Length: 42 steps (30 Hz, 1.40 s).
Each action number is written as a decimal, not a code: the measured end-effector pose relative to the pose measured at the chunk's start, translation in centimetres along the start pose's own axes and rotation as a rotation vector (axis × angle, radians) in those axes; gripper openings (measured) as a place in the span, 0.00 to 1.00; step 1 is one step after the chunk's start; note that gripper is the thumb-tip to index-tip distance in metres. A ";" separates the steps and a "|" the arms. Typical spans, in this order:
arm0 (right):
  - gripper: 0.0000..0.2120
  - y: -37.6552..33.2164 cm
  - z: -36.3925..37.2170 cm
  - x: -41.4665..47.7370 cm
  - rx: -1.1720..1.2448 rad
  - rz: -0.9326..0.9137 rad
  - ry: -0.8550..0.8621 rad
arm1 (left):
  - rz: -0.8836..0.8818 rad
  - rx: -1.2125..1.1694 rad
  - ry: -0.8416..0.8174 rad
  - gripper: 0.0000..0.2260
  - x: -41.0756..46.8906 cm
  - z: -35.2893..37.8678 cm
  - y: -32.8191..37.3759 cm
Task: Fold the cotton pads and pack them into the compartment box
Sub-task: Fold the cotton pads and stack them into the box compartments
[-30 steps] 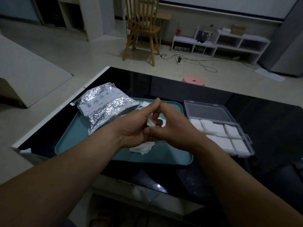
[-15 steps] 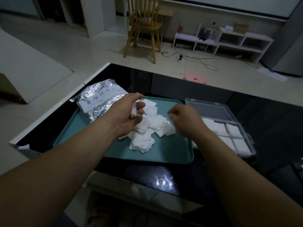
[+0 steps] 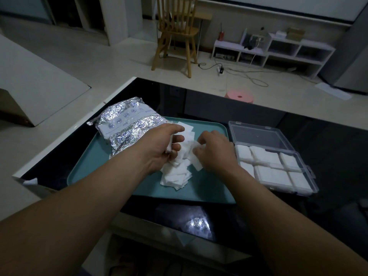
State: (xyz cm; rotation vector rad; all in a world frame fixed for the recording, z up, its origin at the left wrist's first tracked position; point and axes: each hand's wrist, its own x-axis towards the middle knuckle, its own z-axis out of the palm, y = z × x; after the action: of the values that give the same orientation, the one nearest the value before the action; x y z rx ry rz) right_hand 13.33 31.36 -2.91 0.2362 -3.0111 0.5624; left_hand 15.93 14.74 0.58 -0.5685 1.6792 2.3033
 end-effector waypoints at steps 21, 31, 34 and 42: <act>0.07 -1.0 -5.7 -3.0 1.214 0.166 -0.291 | 0.216 0.220 -0.281 0.12 -2.4 2.9 -0.8; 0.05 -0.3 -6.5 -3.1 1.059 0.188 -0.244 | 0.212 0.326 -0.325 0.12 -2.5 2.3 -1.0; 0.03 0.0 -7.1 -2.9 0.940 0.225 -0.222 | 0.294 0.501 -0.238 0.11 -2.1 1.9 -1.0; 0.08 -0.4 -6.8 -3.2 0.926 0.147 -0.216 | 0.121 0.259 -0.476 0.21 -2.1 2.3 -2.0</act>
State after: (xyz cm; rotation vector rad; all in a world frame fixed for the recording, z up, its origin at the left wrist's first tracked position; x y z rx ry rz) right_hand 16.77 33.89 3.26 0.1137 -2.7074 2.0176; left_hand 18.24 17.67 0.44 0.1311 1.7554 2.0301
